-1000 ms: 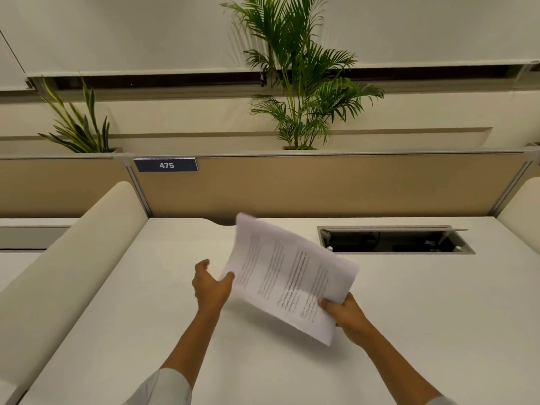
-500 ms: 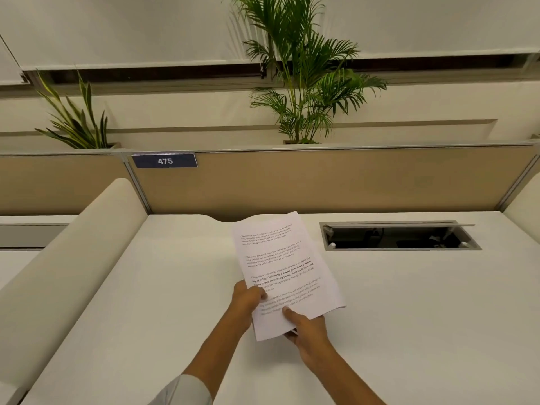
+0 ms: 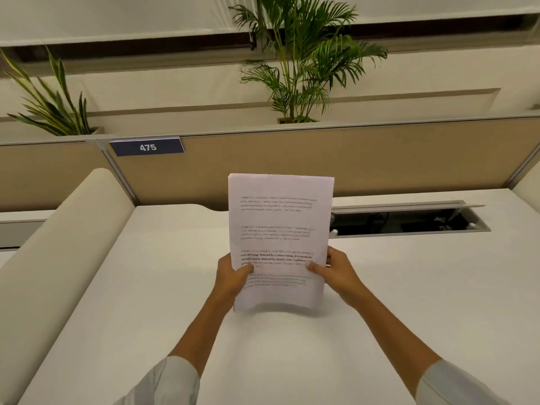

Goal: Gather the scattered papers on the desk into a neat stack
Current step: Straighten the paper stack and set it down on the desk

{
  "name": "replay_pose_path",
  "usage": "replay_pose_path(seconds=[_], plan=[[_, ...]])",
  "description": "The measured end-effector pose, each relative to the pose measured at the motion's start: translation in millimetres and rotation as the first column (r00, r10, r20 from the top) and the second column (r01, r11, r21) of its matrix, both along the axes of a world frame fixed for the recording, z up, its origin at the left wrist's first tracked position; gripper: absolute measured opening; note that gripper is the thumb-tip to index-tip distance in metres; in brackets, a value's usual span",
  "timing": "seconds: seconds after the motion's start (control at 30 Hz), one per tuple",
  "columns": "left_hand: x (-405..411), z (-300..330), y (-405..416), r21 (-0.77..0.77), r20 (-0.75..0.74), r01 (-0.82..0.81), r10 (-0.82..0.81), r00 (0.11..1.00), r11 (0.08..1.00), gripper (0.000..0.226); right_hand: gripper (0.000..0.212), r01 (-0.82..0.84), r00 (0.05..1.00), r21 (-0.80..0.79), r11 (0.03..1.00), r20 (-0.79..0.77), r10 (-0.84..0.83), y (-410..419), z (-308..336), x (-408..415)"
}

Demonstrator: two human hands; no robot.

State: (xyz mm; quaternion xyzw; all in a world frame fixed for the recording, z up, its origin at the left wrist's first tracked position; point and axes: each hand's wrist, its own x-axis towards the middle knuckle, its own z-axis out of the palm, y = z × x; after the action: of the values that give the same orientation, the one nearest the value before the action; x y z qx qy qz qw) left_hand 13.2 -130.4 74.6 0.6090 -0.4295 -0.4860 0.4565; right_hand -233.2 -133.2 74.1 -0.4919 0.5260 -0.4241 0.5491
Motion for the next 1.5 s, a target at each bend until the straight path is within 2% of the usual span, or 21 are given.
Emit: replay_pose_path(seconds=[0.13,0.33,0.5,0.73,0.93,1.07,1.3,1.5], plan=[[-2.0,-1.9,-3.0,-0.079,-0.030,0.007,-0.009,1.000,0.997,0.033,0.033,0.045,0.998,-0.084,0.995,-0.034,-0.048,-5.9,-8.6,9.6],[-2.7,-9.4,0.3,-0.111,-0.078,0.007,-0.016,0.997,0.994,0.035,0.042,0.091,0.995,-0.059,0.994,-0.044,-0.094,3.6,-32.4,17.4],[-4.5,-27.0,6.5,-0.049,-0.076,0.013,-0.017,0.997,0.999,0.038,0.035,0.064,0.988,-0.063,0.996,-0.135,-0.072,9.1,-50.0,16.3],[-13.0,-62.5,11.4,0.115,-0.082,-0.108,0.118,0.990,0.987,0.029,0.040,0.028,0.956,-0.052,0.998,-0.291,-0.042,20.2,-70.8,13.0],[-10.3,-49.3,-27.6,0.154,-0.005,-0.004,0.004,1.000,0.988,0.035,0.037,0.035,0.940,-0.102,0.994,-0.335,-0.067,3.9,-67.8,10.3],[-11.6,-44.4,-55.9,0.215,0.018,0.026,-0.031,0.999,0.976,0.044,0.040,0.114,0.911,-0.028,0.993,-0.397,-0.115,-24.2,-66.7,13.2],[-16.0,-55.3,-94.5,0.417,0.009,0.000,-0.004,1.000,0.909,0.038,0.041,0.110,0.884,0.183,0.977,-0.467,-0.012,-69.0,-69.1,10.3],[-12.6,-68.9,-116.4,0.541,0.028,-0.007,-0.010,1.000,0.841,0.054,0.041,0.131,0.861,0.300,0.945,-0.507,0.041,-94.5,-68.4,8.5]])
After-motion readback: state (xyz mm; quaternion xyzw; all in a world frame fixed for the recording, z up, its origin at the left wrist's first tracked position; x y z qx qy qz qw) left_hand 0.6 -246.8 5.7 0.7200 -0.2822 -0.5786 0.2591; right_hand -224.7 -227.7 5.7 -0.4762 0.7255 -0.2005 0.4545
